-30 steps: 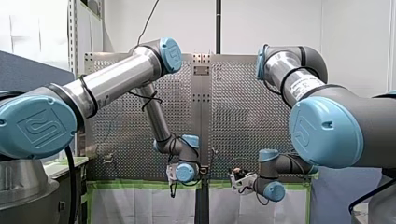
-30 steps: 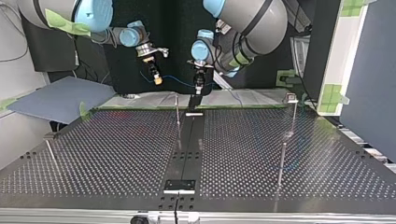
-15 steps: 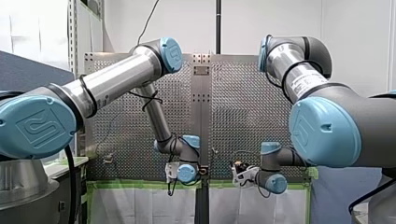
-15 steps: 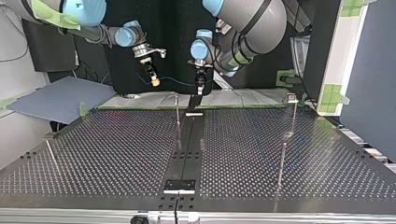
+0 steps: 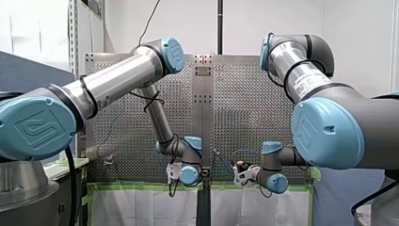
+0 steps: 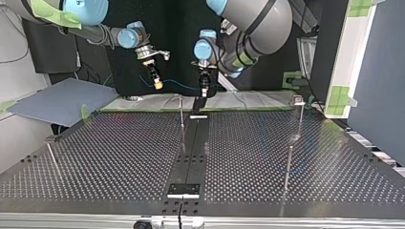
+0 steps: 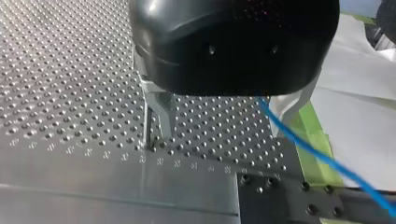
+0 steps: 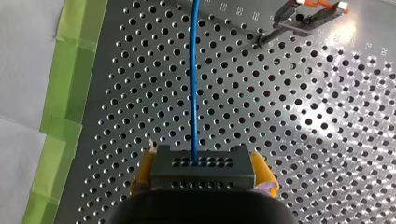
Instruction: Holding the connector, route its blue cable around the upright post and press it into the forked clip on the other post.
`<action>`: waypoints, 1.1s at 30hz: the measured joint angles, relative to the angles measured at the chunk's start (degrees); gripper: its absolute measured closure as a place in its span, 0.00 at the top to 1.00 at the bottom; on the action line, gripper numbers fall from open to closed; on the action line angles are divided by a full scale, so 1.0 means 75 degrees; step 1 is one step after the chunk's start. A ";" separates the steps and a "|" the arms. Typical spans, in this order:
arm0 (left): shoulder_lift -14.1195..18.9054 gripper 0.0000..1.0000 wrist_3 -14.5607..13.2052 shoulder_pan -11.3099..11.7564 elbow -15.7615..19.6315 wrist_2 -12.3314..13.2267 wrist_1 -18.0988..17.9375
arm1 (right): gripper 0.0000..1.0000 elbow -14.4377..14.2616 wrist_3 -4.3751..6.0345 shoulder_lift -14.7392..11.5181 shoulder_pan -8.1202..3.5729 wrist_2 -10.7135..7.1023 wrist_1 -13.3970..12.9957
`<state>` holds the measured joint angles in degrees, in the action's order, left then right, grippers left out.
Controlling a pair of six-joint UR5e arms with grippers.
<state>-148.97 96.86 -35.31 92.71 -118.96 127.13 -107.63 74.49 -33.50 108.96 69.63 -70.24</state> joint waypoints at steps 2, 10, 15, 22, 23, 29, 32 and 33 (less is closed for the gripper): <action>0.0003 1.00 0.0003 -0.0044 0.0000 -0.0020 -0.0043 | 0.00 0.0000 0.0010 0.0002 0.0002 0.0020 0.0001; -0.0002 1.00 0.0118 -0.0047 -0.0023 0.0039 -0.0205 | 0.00 0.0000 0.0033 -0.0001 0.0019 0.0021 -0.0018; -0.0003 1.00 0.0232 -0.0015 -0.0030 0.0068 -0.0261 | 0.00 0.0000 0.0041 -0.0001 0.0026 0.0003 -0.0022; -0.0004 0.65 0.0288 0.0009 -0.0036 0.0108 -0.0272 | 0.00 0.0000 0.0042 -0.0001 0.0032 -0.0001 -0.0013; -0.0004 0.55 0.0289 0.0013 -0.0036 0.0116 -0.0272 | 0.00 0.0000 0.0042 -0.0001 0.0032 -0.0001 -0.0012; -0.0005 0.00 0.0316 0.0039 -0.0036 0.0164 -0.0276 | 0.00 0.0000 0.0042 0.0002 0.0033 0.0002 -0.0010; -0.0005 0.00 0.0319 0.0046 -0.0037 0.0204 -0.0282 | 0.00 0.0000 0.0043 0.0004 0.0033 0.0007 -0.0004; -0.0004 0.00 0.0315 0.0048 -0.0037 0.0213 -0.0283 | 0.00 0.0000 0.0042 0.0004 0.0033 0.0008 -0.0003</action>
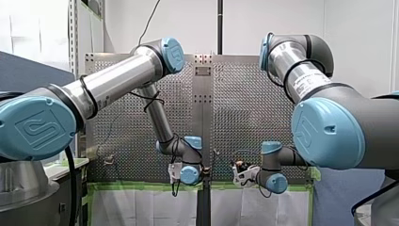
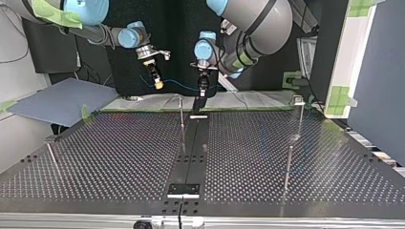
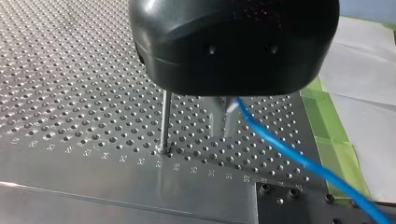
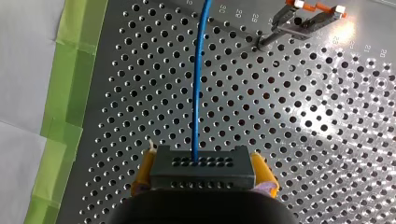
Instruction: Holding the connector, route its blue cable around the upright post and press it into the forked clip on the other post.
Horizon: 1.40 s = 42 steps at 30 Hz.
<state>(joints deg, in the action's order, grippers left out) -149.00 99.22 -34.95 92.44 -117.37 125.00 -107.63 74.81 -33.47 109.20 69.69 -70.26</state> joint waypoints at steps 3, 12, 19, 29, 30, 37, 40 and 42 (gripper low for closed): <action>0.0000 0.00 -0.0022 -0.0003 0.0000 -0.0019 -0.0001 | 0.00 0.0000 0.0000 0.0000 0.0000 0.0010 -0.0002; 0.0126 0.00 -0.0064 -0.0157 0.0005 -0.0203 -0.0002 | 0.00 0.0001 0.0000 -0.0006 -0.0081 0.0025 0.0007; 0.0260 0.00 -0.0069 -0.0350 0.0100 -0.0211 -0.0031 | 0.00 0.0005 0.0017 -0.0006 -0.0181 0.0007 -0.0012; 0.0525 0.00 -0.0097 -0.0470 0.0480 -0.0224 -0.0298 | 0.00 0.0002 0.0008 -0.0012 -0.0407 -0.0222 -0.0089; 0.0544 0.00 -0.0110 -0.0475 0.0497 -0.0219 -0.0308 | 0.00 0.0002 0.0006 -0.0021 -0.0424 -0.0247 -0.0087; 0.0586 0.00 -0.0334 -0.0494 0.0529 -0.0186 -0.0324 | 0.00 -0.0055 0.0008 -0.0227 -0.0561 -0.0464 -0.0061; 0.0586 0.00 -0.0426 -0.0496 0.0515 -0.0176 -0.0322 | 0.00 -0.0068 0.0011 -0.0306 -0.0606 -0.0506 -0.0042; 0.0587 0.00 -0.0458 -0.0497 0.0509 -0.0171 -0.0319 | 0.00 -0.0080 0.0011 -0.0378 -0.0630 -0.0554 -0.0026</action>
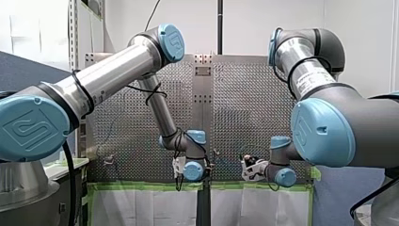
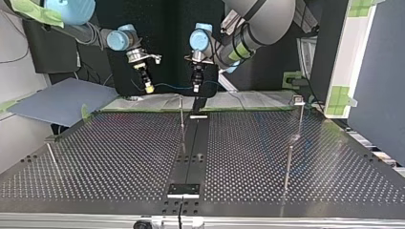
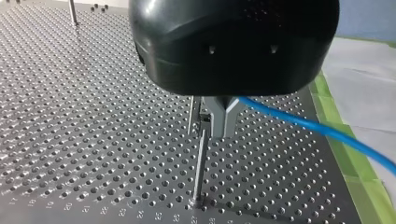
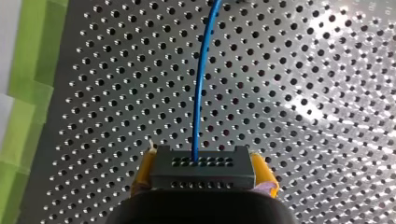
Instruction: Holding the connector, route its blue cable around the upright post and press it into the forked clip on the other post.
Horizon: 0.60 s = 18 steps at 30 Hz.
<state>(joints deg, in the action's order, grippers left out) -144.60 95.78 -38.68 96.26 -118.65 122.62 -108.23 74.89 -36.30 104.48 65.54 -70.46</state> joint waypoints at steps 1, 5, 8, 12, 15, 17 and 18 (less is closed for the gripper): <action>0.0000 0.00 -0.0007 0.0000 -0.0001 0.0002 0.0000 | 0.00 -0.0007 0.0000 -0.0035 -0.0011 -0.0019 0.0005; 0.0000 0.00 -0.0023 0.0007 -0.0003 0.0005 0.0005 | 0.00 -0.0045 0.0038 -0.0215 -0.0079 -0.0079 0.0026; 0.0000 0.00 -0.0029 0.0017 -0.0007 0.0005 0.0008 | 0.00 -0.0065 0.0054 -0.0305 -0.0108 -0.0111 0.0051; -0.0001 0.00 -0.0033 0.0038 -0.0012 0.0006 0.0011 | 0.00 -0.0149 0.0062 -0.0397 -0.0132 -0.0158 0.0021; -0.0001 0.00 -0.0037 0.0055 -0.0024 0.0029 0.0012 | 0.00 -0.0181 0.0066 -0.0420 -0.0150 -0.0155 -0.0004; -0.0001 0.00 -0.0041 0.0065 -0.0039 0.0064 0.0021 | 0.00 -0.0188 0.0067 -0.0428 -0.0162 -0.0148 -0.0012; -0.0001 0.00 -0.0042 0.0070 -0.0047 0.0075 0.0024 | 0.00 -0.0189 0.0066 -0.0431 -0.0167 -0.0145 -0.0013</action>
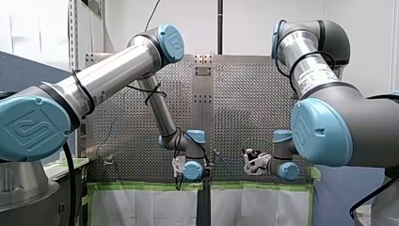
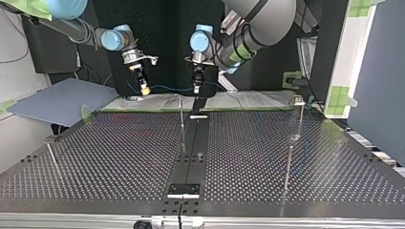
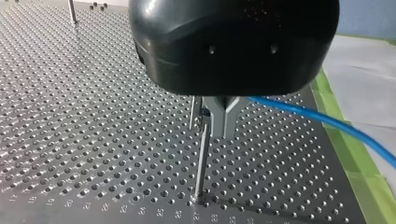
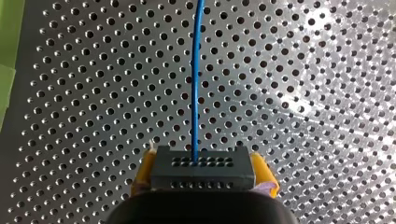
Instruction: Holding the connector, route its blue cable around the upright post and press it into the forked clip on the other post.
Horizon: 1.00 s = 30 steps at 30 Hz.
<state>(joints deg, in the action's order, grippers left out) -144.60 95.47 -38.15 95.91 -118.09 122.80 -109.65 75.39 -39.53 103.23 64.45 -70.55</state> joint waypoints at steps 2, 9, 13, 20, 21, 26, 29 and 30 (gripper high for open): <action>0.0000 0.00 0.0008 0.0006 -0.0022 0.0020 0.0003 | 0.00 -0.0001 -0.0001 -0.0001 -0.0014 0.0008 0.0002; 0.0000 0.00 0.0067 0.0046 -0.0175 0.0206 0.0009 | 0.00 -0.0002 0.0084 -0.0002 -0.0126 0.0151 -0.0002; -0.0007 0.00 0.0084 0.0100 -0.0254 0.0299 0.0019 | 0.00 -0.0001 0.0248 -0.0001 -0.0199 0.0256 -0.0051; -0.0020 0.00 0.0137 0.0237 -0.0292 0.0528 0.0081 | 0.00 0.0003 0.0477 -0.0001 -0.0243 0.0430 -0.0136; -0.0021 0.00 0.0141 0.0247 -0.0293 0.0536 0.0089 | 0.00 0.0002 0.0484 0.0000 -0.0243 0.0441 -0.0138; -0.0025 0.02 0.0151 0.0289 -0.0295 0.0560 0.0130 | 0.00 0.0001 0.0495 0.0001 -0.0239 0.0466 -0.0144; -0.0093 0.02 0.0181 0.0315 -0.0306 0.0618 0.0138 | 0.00 0.0000 0.0497 0.0001 -0.0216 0.0467 -0.0150; -0.0127 0.02 0.0202 0.0326 -0.0310 0.0650 0.0135 | 0.00 0.0000 0.0497 0.0001 -0.0214 0.0467 -0.0156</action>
<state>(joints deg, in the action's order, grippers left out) -145.56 96.98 -35.71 93.58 -113.21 123.81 -109.65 79.12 -39.52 101.62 67.95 -71.72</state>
